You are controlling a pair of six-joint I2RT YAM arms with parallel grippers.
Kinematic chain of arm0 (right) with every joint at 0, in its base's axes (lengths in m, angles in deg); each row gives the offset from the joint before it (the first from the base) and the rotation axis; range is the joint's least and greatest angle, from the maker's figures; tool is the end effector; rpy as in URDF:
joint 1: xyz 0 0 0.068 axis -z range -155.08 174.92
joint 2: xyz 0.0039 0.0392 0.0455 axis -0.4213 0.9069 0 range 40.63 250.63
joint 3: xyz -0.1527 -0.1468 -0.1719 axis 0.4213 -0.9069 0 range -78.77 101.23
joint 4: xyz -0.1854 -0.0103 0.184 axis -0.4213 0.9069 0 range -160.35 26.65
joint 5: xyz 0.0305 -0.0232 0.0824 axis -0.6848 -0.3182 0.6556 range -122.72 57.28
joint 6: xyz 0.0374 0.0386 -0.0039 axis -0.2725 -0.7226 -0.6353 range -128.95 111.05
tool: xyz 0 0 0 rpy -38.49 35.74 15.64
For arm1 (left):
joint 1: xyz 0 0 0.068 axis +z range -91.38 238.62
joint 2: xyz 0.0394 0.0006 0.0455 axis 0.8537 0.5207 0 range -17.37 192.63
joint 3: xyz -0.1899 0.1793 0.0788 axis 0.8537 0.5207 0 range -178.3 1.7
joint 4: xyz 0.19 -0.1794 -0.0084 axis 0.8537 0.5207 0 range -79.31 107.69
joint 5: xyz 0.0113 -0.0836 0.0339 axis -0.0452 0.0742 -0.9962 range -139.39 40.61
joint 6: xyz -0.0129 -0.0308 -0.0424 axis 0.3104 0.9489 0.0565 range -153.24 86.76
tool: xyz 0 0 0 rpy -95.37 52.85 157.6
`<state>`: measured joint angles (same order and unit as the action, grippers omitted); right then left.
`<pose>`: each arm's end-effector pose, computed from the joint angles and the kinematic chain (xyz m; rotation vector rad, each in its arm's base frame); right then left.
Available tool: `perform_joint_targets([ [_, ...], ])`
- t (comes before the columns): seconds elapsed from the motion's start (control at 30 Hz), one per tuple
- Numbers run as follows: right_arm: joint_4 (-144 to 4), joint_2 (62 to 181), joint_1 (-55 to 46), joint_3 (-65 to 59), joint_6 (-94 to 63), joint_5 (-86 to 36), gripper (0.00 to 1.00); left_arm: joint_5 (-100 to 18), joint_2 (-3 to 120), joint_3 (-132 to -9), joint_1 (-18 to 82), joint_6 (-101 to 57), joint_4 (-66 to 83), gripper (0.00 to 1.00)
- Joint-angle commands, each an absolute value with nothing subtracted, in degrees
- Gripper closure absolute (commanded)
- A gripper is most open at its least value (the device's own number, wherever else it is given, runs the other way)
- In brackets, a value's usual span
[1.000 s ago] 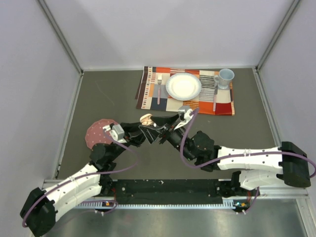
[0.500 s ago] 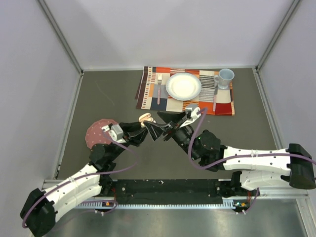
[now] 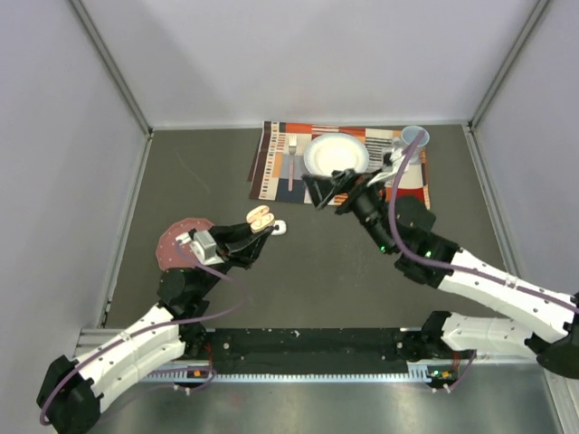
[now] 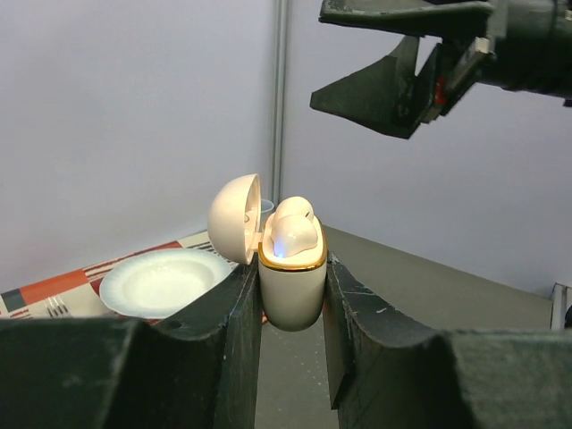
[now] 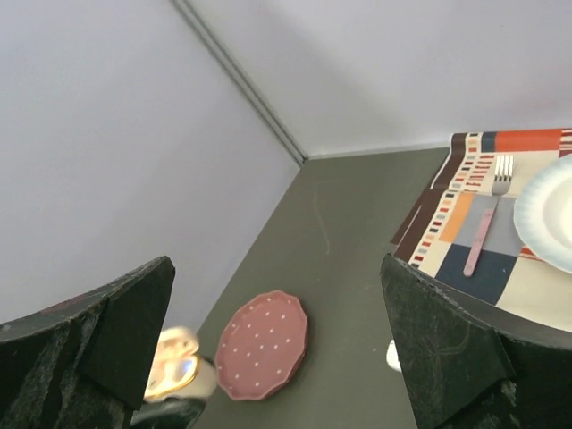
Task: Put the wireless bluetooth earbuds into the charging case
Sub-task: Close the charging case with the earbuds.
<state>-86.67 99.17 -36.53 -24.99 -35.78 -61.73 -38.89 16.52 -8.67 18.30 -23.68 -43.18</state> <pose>0.1272 0.1976 0.3992 0.0070 1.4600 0.9288 0.1053 -0.0978 0.2730 0.4519 0.9923 -0.8815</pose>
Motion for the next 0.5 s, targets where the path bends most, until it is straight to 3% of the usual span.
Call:
perform_joint_targets([
  [0.0,-72.56,97.75,-23.72,-20.5,-48.84,-45.15,0.01,-40.08,15.5,-10.07,18.28,-22.78,-42.4,1.0],
  [0.2,-66.58,103.19,-9.46,-18.3,-54.82,-18.54,0.01,-37.97,15.59,-13.5,18.36,-23.13,-37.74,1.0],
  [0.47,-60.51,109.27,-1.28,-16.36,-56.14,-9.08,0.01,-32.17,17.87,-17.63,18.36,-22.87,-35.37,1.0],
])
